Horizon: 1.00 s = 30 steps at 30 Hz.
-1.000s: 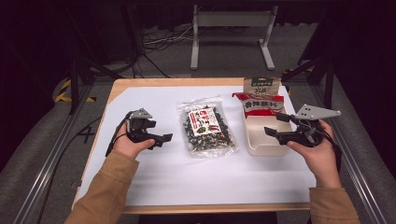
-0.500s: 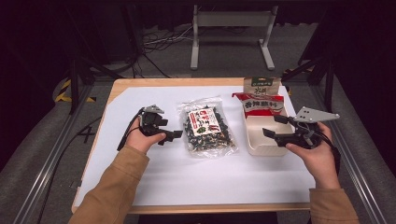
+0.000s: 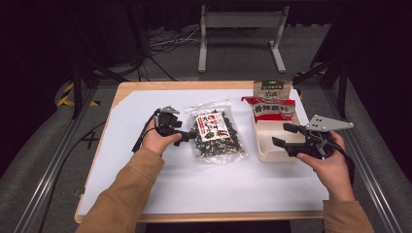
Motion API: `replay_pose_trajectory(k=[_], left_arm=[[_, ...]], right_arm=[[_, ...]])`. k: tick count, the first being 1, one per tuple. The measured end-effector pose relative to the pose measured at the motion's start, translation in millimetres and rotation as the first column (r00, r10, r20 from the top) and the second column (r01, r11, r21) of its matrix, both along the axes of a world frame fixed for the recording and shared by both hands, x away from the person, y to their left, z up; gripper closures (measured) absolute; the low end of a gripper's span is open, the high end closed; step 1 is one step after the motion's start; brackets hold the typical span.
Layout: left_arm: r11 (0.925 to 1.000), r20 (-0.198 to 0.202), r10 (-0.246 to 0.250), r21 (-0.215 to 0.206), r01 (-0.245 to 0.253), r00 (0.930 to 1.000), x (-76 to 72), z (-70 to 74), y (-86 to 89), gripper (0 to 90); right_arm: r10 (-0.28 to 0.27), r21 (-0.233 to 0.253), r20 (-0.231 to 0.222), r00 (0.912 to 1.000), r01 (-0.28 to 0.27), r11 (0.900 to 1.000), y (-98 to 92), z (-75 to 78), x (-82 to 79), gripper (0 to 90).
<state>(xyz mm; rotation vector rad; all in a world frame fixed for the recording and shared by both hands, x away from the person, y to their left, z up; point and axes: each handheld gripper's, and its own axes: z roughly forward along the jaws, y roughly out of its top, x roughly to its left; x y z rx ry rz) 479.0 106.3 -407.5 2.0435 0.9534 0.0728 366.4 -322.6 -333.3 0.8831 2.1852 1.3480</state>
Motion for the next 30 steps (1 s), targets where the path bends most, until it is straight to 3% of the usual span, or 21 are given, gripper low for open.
replay_pose_trajectory(k=[9,17,24,30], left_arm=[[0.9998,-0.010,0.007,0.018,-0.007,0.9999,8.6,-11.7,-14.4,11.0],[0.9989,-0.066,0.009,0.047,-0.006,0.9978,12.6,-23.9,-22.3,7.8],[0.9975,-0.091,0.028,0.067,-0.022,0.9954,13.9,-30.5,-27.1,5.9],[0.9979,-0.118,0.000,0.064,0.007,0.9930,13.2,-35.1,-31.7,2.3]], right_arm=[[-0.005,0.008,-0.005,1.0000,0.005,1.000,0.4,0.9,-2.6,31.0],[-0.008,0.021,-0.007,0.9999,0.008,1.000,0.1,1.7,-3.6,30.1],[-0.001,0.012,-0.016,0.9999,0.001,1.000,1.6,-1.1,-2.4,29.3],[-0.001,0.010,-0.018,0.9998,0.001,1.000,2.5,-2.1,-2.3,28.8]])
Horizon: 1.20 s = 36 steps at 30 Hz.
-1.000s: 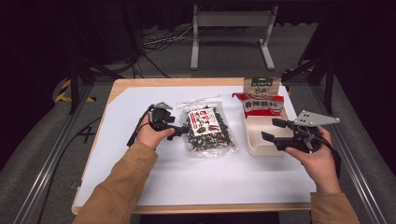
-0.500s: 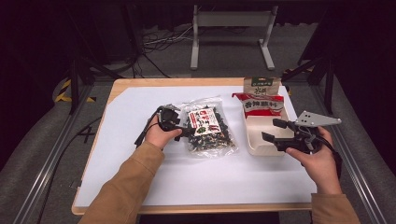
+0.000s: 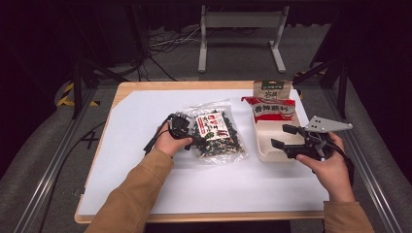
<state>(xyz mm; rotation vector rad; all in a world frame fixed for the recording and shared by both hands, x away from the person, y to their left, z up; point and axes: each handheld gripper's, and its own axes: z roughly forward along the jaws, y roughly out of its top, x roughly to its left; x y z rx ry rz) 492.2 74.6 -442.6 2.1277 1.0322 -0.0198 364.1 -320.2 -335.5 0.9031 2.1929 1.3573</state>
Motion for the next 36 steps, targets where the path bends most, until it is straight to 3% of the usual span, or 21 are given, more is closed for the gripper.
replay_pose_trajectory(k=[13,17,21,25,30,32,36], left_arm=[[0.9995,-0.023,-0.030,0.008,0.030,0.9993,-1.5,3.0,-1.0,18.5],[0.9968,-0.081,-0.040,-0.073,0.034,0.9959,-1.9,0.9,0.7,38.9],[0.9951,-0.096,-0.034,-0.096,0.024,0.9948,-2.4,-0.3,1.5,43.4],[0.9898,-0.149,-0.023,-0.142,0.002,0.9885,-2.0,-2.1,2.5,52.8],[0.9917,-0.154,-0.013,-0.129,-0.007,0.9879,-4.0,2.3,3.7,66.0],[0.9865,-0.179,-0.002,-0.162,-0.027,0.9838,-3.6,0.6,6.2,68.0],[0.9842,-0.174,0.003,-0.174,-0.033,0.9848,-4.9,0.9,9.0,74.1]], right_arm=[[0.004,-0.003,-0.006,1.0000,-0.004,1.000,1.8,-2.9,0.9,27.9],[0.003,-0.002,-0.006,1.0000,-0.003,1.000,1.6,-3.1,1.1,27.8],[0.005,0.003,-0.003,1.0000,-0.005,1.000,2.1,-2.7,0.5,27.5],[0.004,-0.002,-0.006,1.0000,-0.004,1.000,1.8,-3.9,1.4,27.4],[0.003,-0.001,-0.010,1.0000,-0.003,1.000,1.7,-4.8,1.8,27.4],[0.004,-0.002,-0.011,0.9999,-0.004,1.000,1.8,-5.2,1.9,27.4],[0.006,-0.003,-0.012,0.9999,-0.006,1.000,2.2,-5.3,1.7,27.4]])
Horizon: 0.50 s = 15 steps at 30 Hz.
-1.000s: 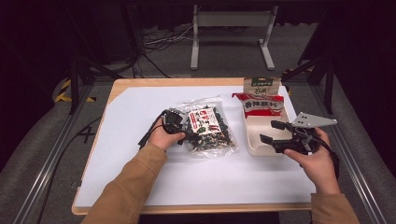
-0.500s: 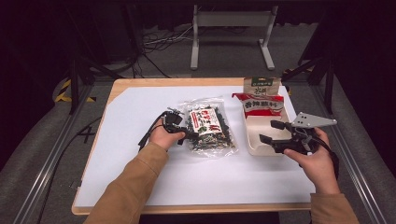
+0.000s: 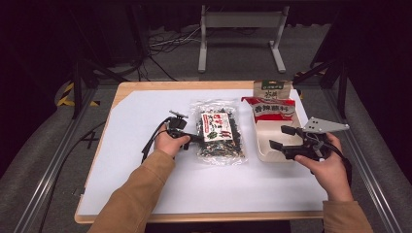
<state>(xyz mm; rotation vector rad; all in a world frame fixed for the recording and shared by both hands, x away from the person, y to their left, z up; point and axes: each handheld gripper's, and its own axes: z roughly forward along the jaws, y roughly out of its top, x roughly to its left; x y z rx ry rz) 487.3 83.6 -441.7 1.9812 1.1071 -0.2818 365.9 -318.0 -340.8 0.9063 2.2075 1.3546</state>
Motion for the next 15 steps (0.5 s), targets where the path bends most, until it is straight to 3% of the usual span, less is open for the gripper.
replay_pose_trajectory(k=[4,9,12,15], left_arm=[[0.9997,0.049,-0.006,0.022,0.005,0.9988,-6.4,8.2,-1.9,77.2],[0.9999,0.090,0.006,-0.009,-0.005,0.9959,-13.0,20.3,3.4,82.3],[0.9997,0.140,0.016,-0.021,-0.013,0.9900,-20.2,31.9,8.7,85.3],[0.9996,0.160,0.018,-0.025,-0.014,0.9870,-25.1,37.6,11.3,85.8]], right_arm=[[0.000,0.000,-0.001,1.0000,0.000,1.000,0.0,-0.1,-0.2,27.4],[-0.002,-0.002,-0.002,1.0000,0.002,1.000,0.3,-0.5,-0.2,27.4],[0.000,-0.004,-0.004,1.0000,0.000,1.000,1.0,-0.9,0.1,27.4],[0.003,-0.005,-0.006,1.0000,-0.003,1.000,2.2,-1.4,0.4,27.4]])
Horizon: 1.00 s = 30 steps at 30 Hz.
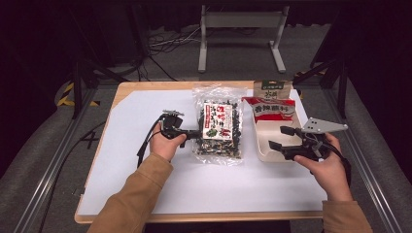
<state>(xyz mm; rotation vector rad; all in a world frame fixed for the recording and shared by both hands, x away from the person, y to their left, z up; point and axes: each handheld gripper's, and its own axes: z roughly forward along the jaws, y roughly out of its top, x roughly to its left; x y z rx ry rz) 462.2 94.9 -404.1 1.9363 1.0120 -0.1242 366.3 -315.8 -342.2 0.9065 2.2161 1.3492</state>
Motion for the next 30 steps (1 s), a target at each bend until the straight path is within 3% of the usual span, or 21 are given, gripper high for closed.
replay_pose_trajectory(k=[7,13,17,23,30], left_arm=[[0.9997,0.068,0.020,-0.017,-0.019,0.9975,-13.3,15.4,16.5,86.2],[0.9991,0.127,0.038,-0.022,-0.035,0.9912,-23.0,26.4,31.7,86.5],[0.9990,0.146,0.042,-0.024,-0.039,0.9884,-31.5,33.0,39.2,86.7],[0.9994,0.226,0.034,-0.018,-0.031,0.9736,-51.1,48.1,47.8,87.0],[0.9992,0.309,-0.013,-0.031,0.024,0.9510,-75.8,67.3,51.3,87.0]], right_arm=[[0.007,-0.004,0.002,1.0000,-0.007,1.000,3.4,0.5,-0.2,27.4],[0.013,-0.008,0.000,0.9999,-0.013,1.000,6.1,0.0,0.7,27.3],[0.018,-0.009,0.002,0.9998,-0.018,1.000,8.8,0.3,0.7,27.3],[0.028,-0.010,0.002,0.9996,-0.028,1.000,13.1,0.5,-0.2,27.3],[0.052,-0.015,-0.002,0.9986,-0.052,0.999,22.9,0.0,-0.1,27.4]])
